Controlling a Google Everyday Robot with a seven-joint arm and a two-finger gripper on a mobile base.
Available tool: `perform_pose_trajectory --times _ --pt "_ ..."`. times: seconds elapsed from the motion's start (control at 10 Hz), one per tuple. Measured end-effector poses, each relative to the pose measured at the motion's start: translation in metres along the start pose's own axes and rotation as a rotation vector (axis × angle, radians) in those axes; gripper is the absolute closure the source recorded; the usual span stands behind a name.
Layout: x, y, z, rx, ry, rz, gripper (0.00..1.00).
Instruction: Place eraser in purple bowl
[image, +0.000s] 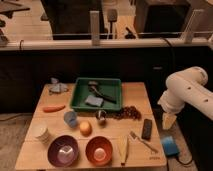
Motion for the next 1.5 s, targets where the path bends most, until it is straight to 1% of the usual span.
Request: perform_pose_trajectory --times 1.3,1.4,1.5 --pt "0.0000 0.0000 0.0000 0.000 0.000 0.000 0.20" --pt "-0.0009 0.0022 0.0021 -0.004 0.003 -0.010 0.20" --pt "-0.0066 0.0055 0.0085 -0.010 0.008 -0.040 0.20"
